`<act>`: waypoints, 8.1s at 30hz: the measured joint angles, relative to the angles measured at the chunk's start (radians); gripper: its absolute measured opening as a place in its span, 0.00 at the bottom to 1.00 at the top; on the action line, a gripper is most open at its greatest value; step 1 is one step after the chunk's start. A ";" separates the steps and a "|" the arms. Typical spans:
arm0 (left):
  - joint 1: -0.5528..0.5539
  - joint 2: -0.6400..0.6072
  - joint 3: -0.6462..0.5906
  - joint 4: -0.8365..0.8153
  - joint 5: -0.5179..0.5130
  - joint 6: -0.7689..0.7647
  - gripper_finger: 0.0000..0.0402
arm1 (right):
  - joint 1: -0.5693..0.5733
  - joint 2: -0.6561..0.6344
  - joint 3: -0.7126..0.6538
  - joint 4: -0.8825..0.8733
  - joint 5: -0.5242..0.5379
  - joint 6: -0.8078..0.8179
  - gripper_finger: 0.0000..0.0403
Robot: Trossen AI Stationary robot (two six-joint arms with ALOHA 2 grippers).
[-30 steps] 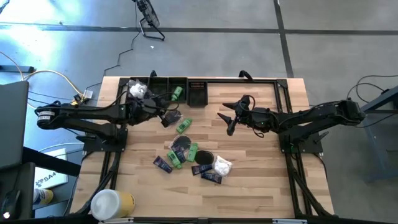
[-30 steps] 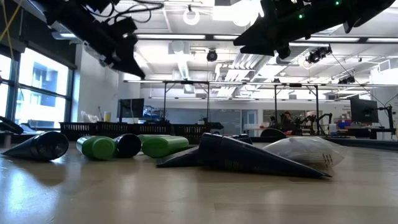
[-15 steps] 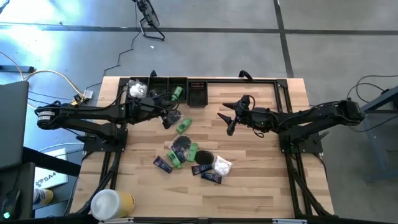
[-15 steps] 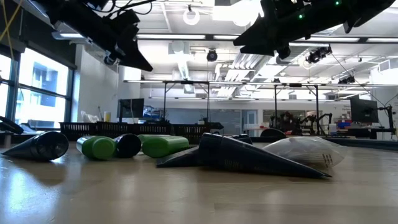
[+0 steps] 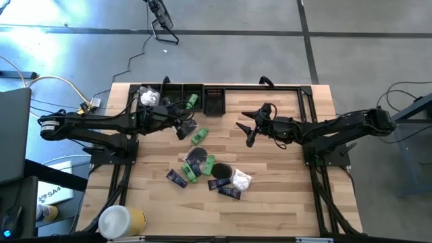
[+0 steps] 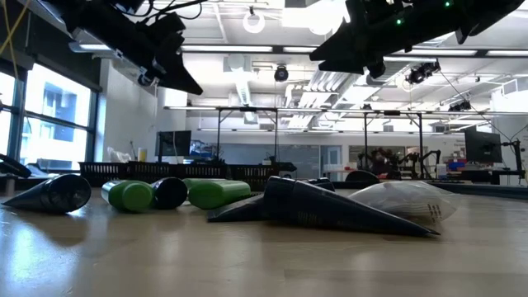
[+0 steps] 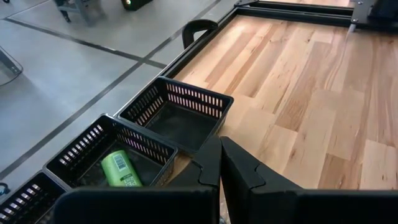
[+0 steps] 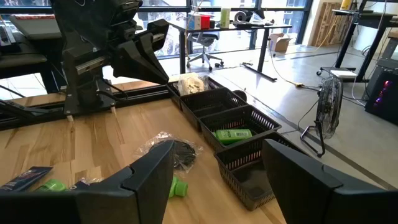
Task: Pick & Place Travel size toiletries
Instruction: Put the shampoo into the middle right black bin
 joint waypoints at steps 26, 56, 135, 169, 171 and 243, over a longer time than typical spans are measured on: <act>0.000 0.000 0.000 0.000 -0.001 0.005 0.05 | 0.000 0.000 0.000 0.000 0.000 0.000 0.58; 0.000 0.001 0.000 0.011 -0.001 0.001 0.60 | 0.000 0.000 0.000 -0.001 0.000 0.000 0.58; 0.001 0.080 0.000 0.143 0.077 -0.167 0.60 | -0.005 -0.515 -0.244 -0.254 -0.268 -0.018 0.01; 0.027 0.755 0.657 -0.527 0.031 -0.405 0.60 | -0.005 -0.654 -0.244 -0.396 -0.263 -0.019 0.01; 0.038 0.763 0.657 -0.562 0.050 -0.435 0.60 | -0.005 -0.654 -0.244 -0.397 -0.263 -0.019 0.01; 0.030 0.922 0.656 -0.543 0.160 -0.425 0.60 | -0.005 -0.653 -0.244 -0.413 -0.262 -0.018 0.01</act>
